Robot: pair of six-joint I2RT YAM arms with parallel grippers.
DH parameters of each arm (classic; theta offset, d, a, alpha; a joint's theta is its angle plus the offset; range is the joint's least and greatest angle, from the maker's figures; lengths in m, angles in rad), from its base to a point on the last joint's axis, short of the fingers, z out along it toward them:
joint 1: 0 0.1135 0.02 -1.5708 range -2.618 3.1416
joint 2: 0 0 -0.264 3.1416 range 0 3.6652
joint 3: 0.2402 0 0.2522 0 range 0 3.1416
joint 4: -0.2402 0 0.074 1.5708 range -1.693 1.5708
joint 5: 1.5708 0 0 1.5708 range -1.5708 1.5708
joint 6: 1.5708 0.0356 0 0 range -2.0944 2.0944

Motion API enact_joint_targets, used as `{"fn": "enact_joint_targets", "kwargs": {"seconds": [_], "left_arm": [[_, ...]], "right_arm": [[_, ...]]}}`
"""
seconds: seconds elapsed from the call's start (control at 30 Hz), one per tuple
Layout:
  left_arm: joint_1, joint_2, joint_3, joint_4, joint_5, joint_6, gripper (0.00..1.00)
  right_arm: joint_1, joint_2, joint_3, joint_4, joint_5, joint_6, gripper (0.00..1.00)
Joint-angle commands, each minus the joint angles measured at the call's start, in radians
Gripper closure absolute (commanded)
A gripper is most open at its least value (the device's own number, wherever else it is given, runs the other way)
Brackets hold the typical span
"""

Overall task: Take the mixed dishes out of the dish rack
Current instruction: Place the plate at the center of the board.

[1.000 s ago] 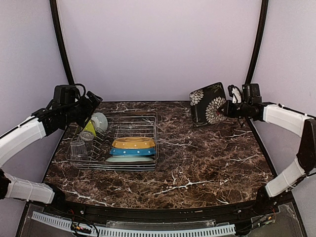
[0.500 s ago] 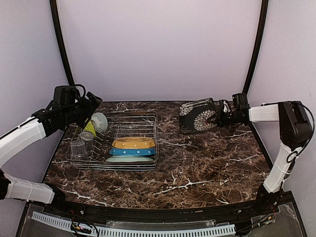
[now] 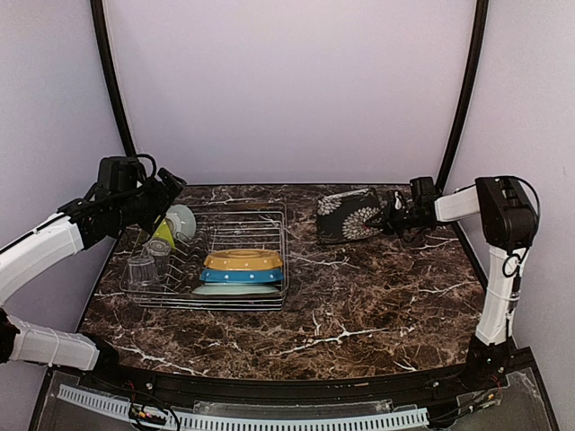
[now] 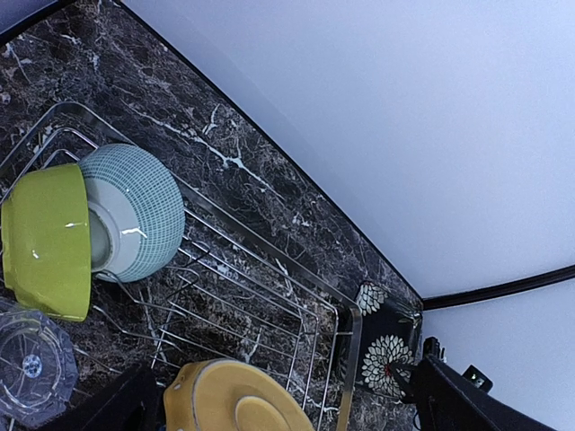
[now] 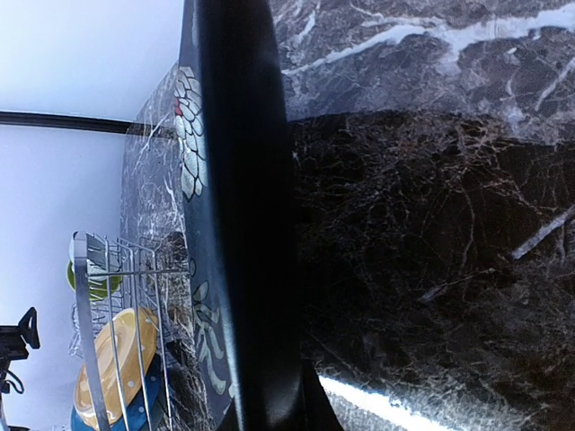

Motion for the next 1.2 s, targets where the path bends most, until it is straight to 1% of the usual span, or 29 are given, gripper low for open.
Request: {"fn": "enact_joint_targets", "kwargs": {"seconds": [0.0, 0.13, 0.2, 0.33, 0.47, 0.6, 0.73, 0.77, 0.8, 0.83, 0.97, 1.07, 1.17], "left_arm": [[0.005, -0.031, -0.017, -0.014, -0.016, 0.024, 0.0], [0.005, -0.039, -0.018, -0.018, -0.02, 0.03, 0.0], [0.005, -0.04, -0.02, -0.019, -0.021, 0.027, 0.0], [0.005, -0.041, -0.025, -0.017, -0.019, 0.026, 0.0], [0.005, -0.045, -0.028, -0.022, -0.024, 0.035, 0.0], [0.005, -0.057, -0.029, -0.033, -0.032, 0.048, 0.0], [0.005, -0.07, -0.029, -0.056, -0.05, 0.065, 0.0], [0.005, -0.075, -0.028, -0.06, -0.059, 0.07, 0.0], [0.005, -0.077, -0.029, -0.065, -0.061, 0.072, 0.0], [0.005, -0.082, -0.029, -0.067, -0.066, 0.075, 0.0], [0.005, -0.089, -0.029, -0.076, -0.078, 0.083, 0.0], [0.005, -0.09, -0.025, -0.083, -0.081, 0.095, 0.0], [0.005, -0.079, -0.003, -0.113, -0.086, 0.153, 0.0]], "right_arm": [[-0.001, 0.019, 0.062, 0.14, -0.093, 0.016, 1.0], [0.001, 0.045, 0.061, 0.149, -0.099, 0.018, 1.0], [0.001, 0.055, 0.061, 0.147, -0.096, 0.018, 0.96], [0.001, 0.067, 0.07, 0.111, -0.075, -0.007, 0.83], [0.0, 0.07, 0.095, 0.028, -0.028, -0.058, 0.66], [-0.001, 0.072, 0.119, -0.035, 0.012, -0.092, 0.6], [0.0, 0.07, 0.122, -0.077, 0.033, -0.111, 0.5], [-0.001, 0.067, 0.118, -0.086, 0.037, -0.117, 0.41], [-0.001, 0.063, 0.112, -0.091, 0.043, -0.119, 0.36], [0.0, 0.06, 0.107, -0.098, 0.051, -0.124, 0.34], [0.0, 0.044, 0.094, -0.127, 0.092, -0.147, 0.29], [0.0, 0.03, 0.097, -0.17, 0.135, -0.182, 0.27], [0.001, -0.009, 0.083, -0.203, 0.188, -0.219, 0.24]]}}
